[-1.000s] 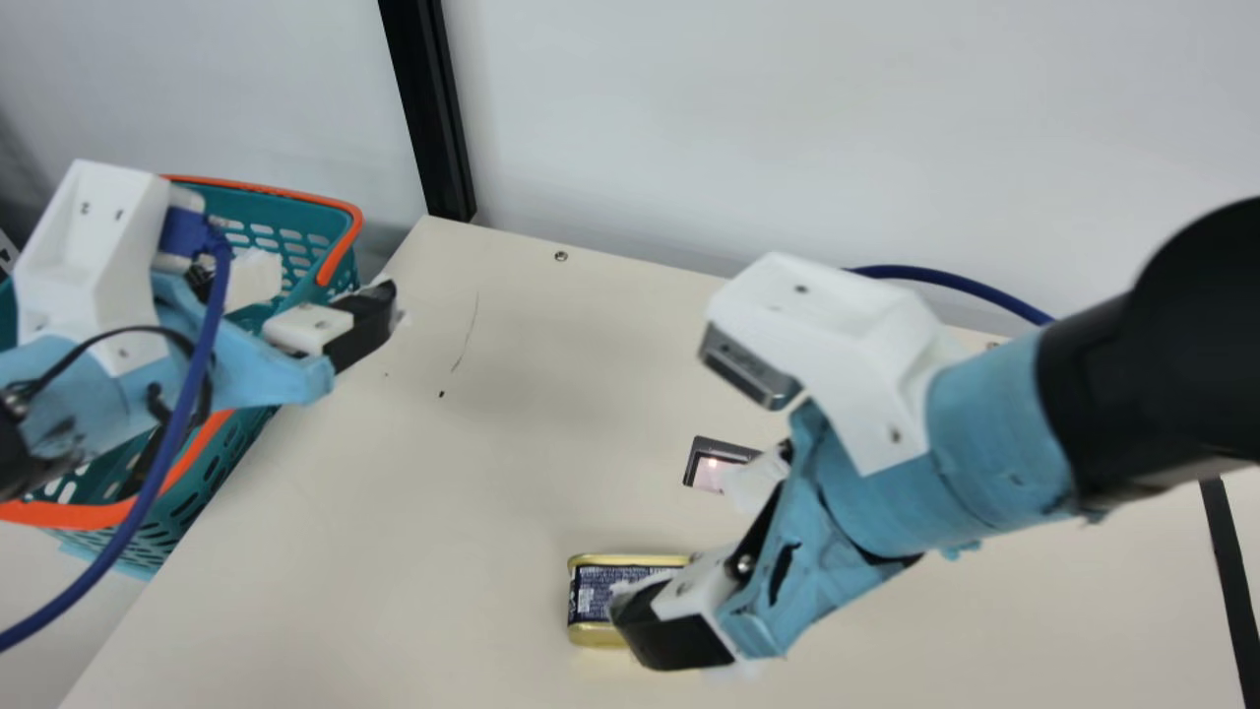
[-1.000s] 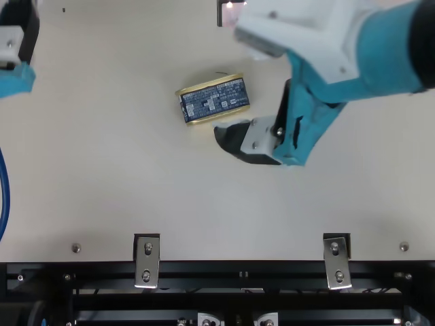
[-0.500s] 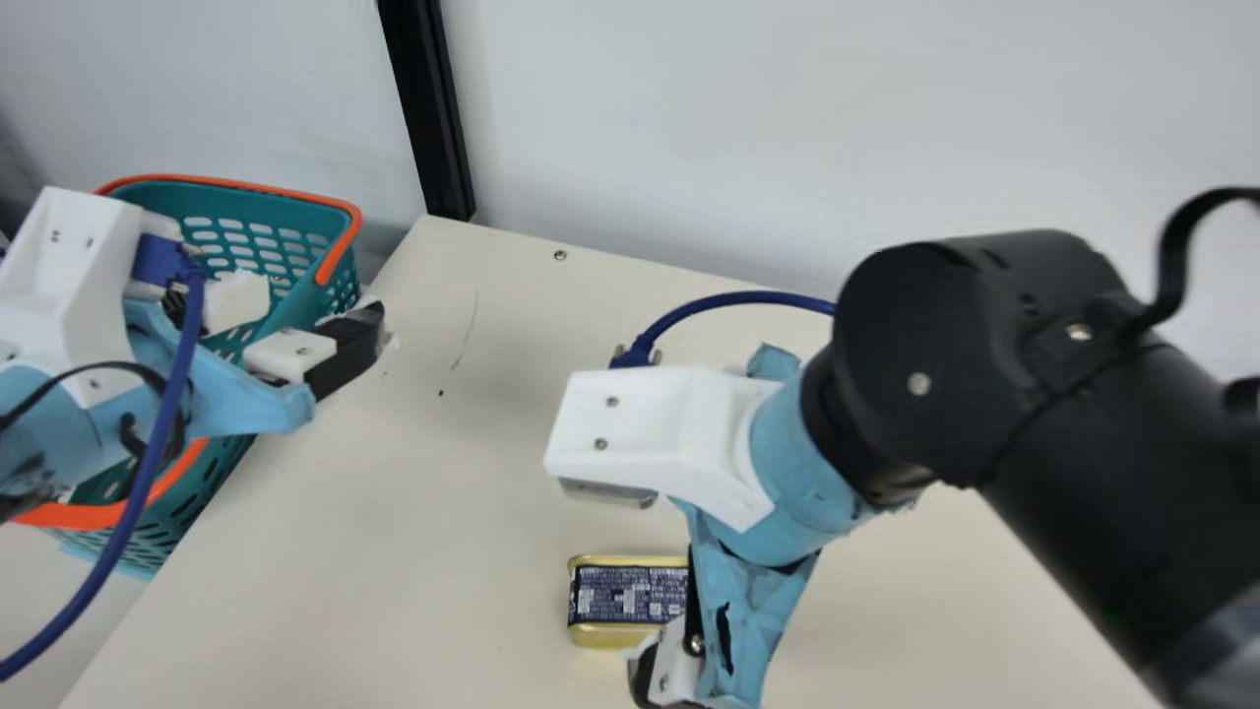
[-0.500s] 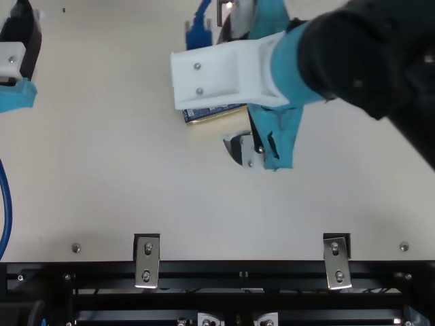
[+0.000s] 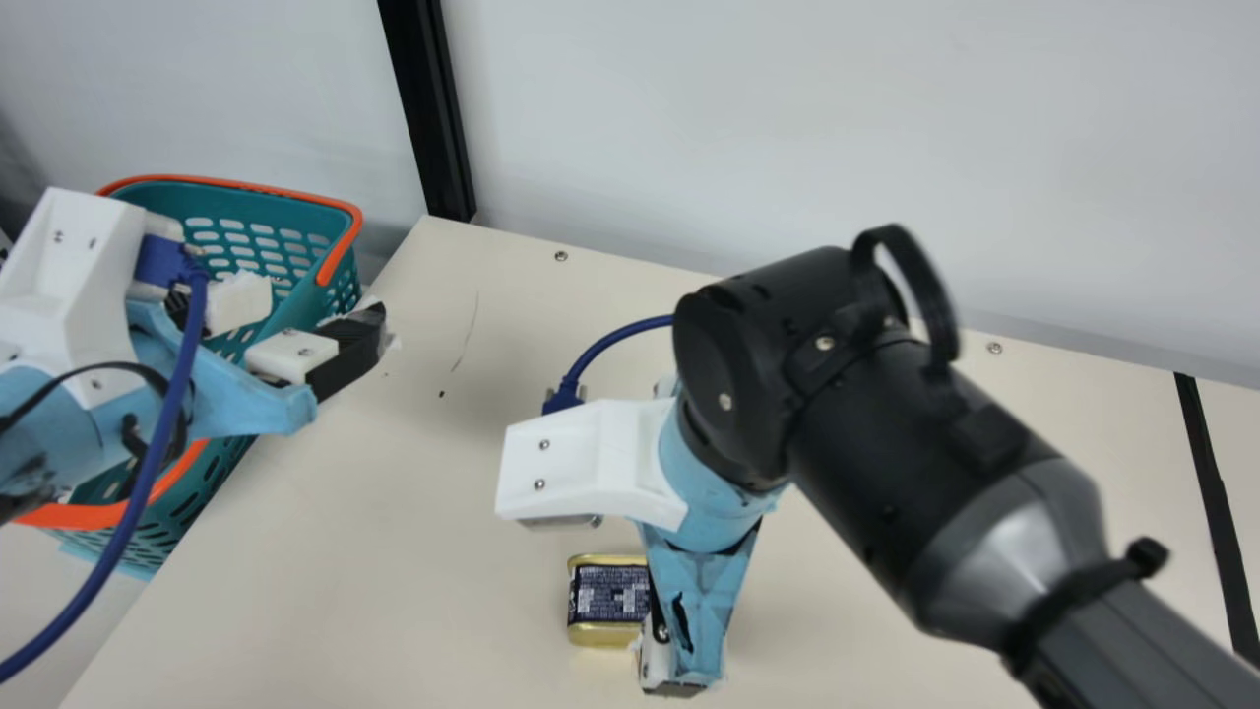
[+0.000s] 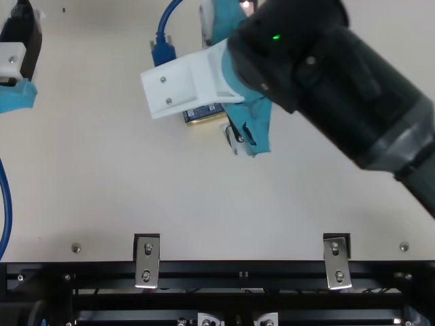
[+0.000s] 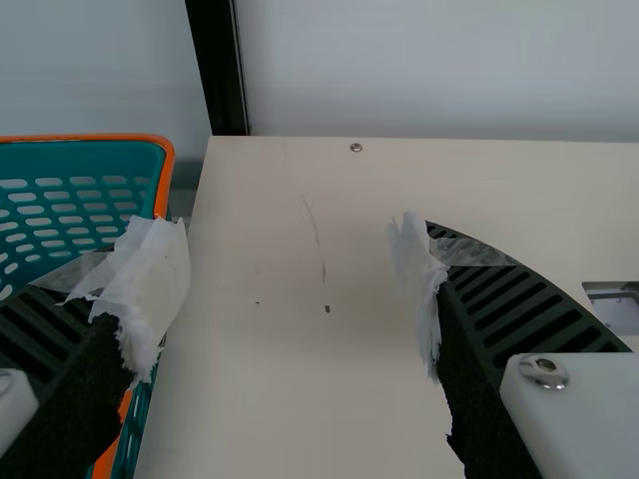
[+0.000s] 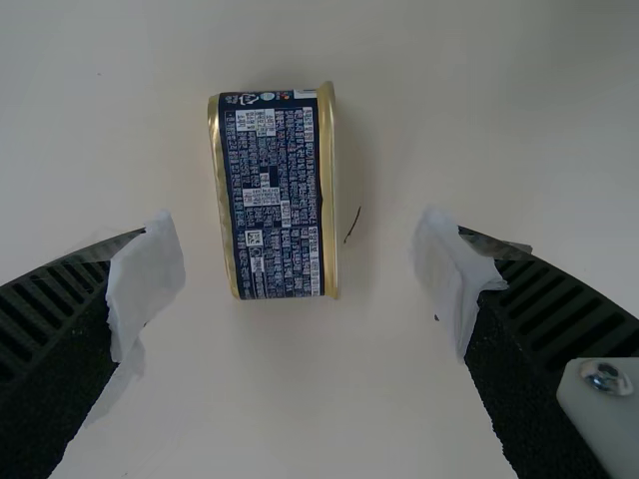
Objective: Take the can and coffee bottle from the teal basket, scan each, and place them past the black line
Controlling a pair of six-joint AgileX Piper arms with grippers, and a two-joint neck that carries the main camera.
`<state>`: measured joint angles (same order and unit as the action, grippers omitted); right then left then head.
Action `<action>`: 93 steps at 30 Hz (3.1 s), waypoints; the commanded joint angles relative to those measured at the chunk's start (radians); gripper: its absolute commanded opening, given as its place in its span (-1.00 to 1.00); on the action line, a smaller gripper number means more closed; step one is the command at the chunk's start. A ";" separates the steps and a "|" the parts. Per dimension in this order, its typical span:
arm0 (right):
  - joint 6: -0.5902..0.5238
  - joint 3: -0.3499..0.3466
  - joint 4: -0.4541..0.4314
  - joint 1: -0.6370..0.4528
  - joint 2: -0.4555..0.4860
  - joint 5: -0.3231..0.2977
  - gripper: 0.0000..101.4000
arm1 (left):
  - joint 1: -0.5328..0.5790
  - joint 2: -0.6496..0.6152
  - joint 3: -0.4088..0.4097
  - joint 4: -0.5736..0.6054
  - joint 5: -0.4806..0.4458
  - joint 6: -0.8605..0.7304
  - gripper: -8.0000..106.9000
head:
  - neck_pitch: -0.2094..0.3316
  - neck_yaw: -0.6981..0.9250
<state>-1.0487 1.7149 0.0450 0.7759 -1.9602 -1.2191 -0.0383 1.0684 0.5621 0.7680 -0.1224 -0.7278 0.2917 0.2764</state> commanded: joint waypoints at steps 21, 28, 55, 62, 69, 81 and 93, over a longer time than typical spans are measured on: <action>0.098 0.046 -0.040 0.036 -0.127 -0.001 -1.00 | 0.000 0.000 0.000 0.000 0.000 0.000 0.71 | 0.000 -0.001; 0.180 0.072 -0.029 0.010 -0.091 -0.001 -1.00 | 0.000 0.000 0.000 0.000 0.000 0.000 0.71 | 0.000 -0.001; 0.481 -0.389 -0.117 -0.502 0.433 -0.001 -1.00 | 0.000 0.000 0.000 0.000 0.000 0.000 0.71 | 0.013 -0.408; 0.444 -0.533 -0.135 -0.761 0.563 -0.001 -1.00 | 0.000 0.000 0.000 0.000 0.000 0.000 0.71 | 0.043 -0.582; 0.349 -0.592 -0.132 -1.043 0.634 -0.001 -1.00 | 0.000 0.000 0.000 0.000 0.000 0.000 0.71 | 0.075 -0.737; 0.153 -0.563 -0.074 -1.475 0.627 -0.001 -1.00 | 0.000 0.000 0.000 0.000 0.000 0.000 0.71 | 0.079 -0.839; 0.046 -0.592 -0.053 -1.674 0.569 -0.001 -1.00 | 0.000 0.000 0.000 0.000 0.000 0.000 0.71 | 0.049 -0.791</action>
<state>-1.0009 1.1276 0.0000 -0.8936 -1.3902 -1.2196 -0.0383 1.0684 0.5621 0.7680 -0.1224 -0.7278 0.3378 -0.5221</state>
